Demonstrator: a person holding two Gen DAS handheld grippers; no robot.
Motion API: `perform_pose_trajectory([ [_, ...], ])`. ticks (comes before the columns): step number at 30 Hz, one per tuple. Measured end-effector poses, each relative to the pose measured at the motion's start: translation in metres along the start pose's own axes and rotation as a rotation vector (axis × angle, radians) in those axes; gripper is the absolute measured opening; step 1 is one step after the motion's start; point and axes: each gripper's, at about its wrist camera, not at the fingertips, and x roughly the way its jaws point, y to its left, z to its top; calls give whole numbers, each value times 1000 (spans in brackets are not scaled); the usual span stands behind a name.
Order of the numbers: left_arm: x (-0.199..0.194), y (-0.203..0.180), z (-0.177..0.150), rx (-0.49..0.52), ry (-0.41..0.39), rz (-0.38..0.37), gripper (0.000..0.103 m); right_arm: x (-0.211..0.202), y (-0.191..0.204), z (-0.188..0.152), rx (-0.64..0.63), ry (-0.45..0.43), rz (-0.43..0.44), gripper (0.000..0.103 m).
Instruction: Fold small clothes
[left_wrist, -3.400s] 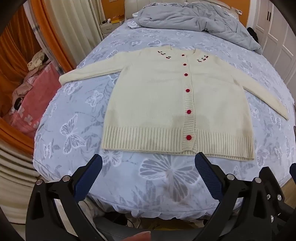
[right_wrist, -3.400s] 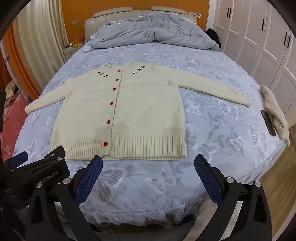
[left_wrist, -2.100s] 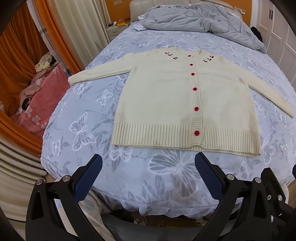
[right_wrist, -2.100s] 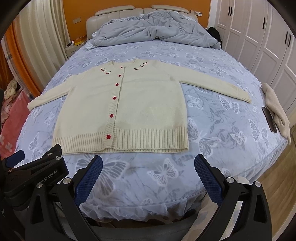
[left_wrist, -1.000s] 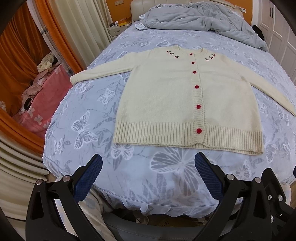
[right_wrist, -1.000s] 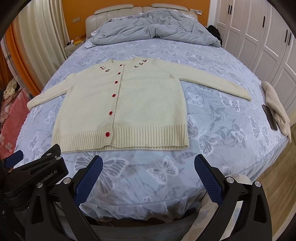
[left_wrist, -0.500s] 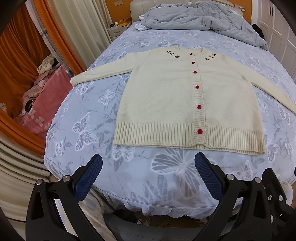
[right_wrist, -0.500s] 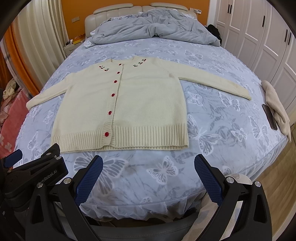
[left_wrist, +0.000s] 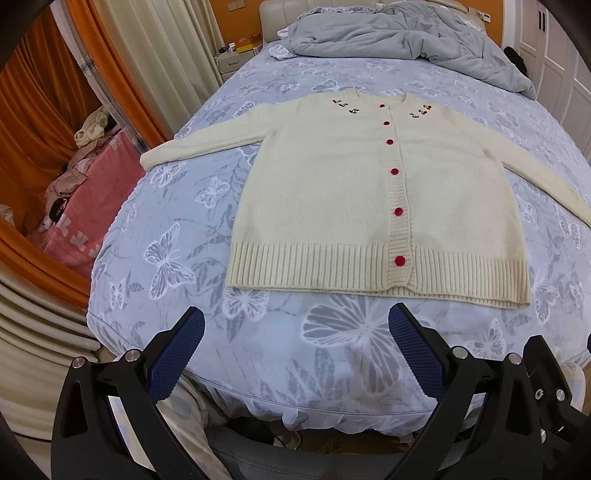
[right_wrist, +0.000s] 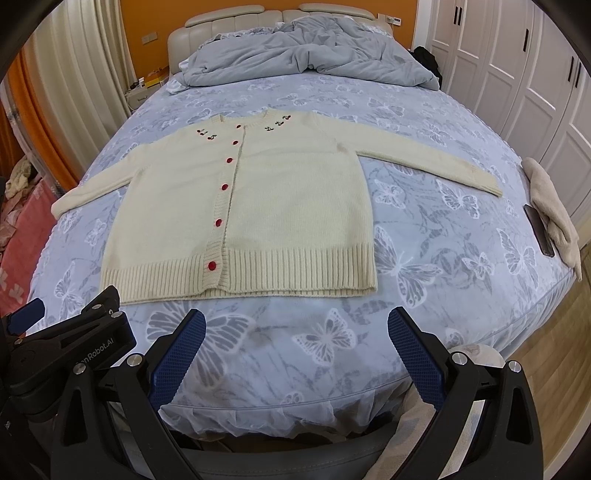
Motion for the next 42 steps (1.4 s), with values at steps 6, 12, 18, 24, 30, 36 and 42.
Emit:
perform_pose_trajectory([
  [6,0,0,0,-1,1,0,98,0,0,0,0,0,0,98],
  [12,0,0,0,2,-1,2,97,1,-1,1,1,3,0,98],
  [18,3,0,-1,6,2,8,97,4,0,-5,3,7,-2,98],
  [24,11,-2,-4,7,15,5,98,10,1,-10,2,12,0,98],
  [30,25,3,-1,-21,7,-55,98,41,-30,5,15,17,100,98],
  [36,62,19,14,-103,7,-82,98,116,-177,49,329,47,117,98],
  [42,105,17,33,-165,17,-90,98,199,-328,114,646,-21,80,97],
])
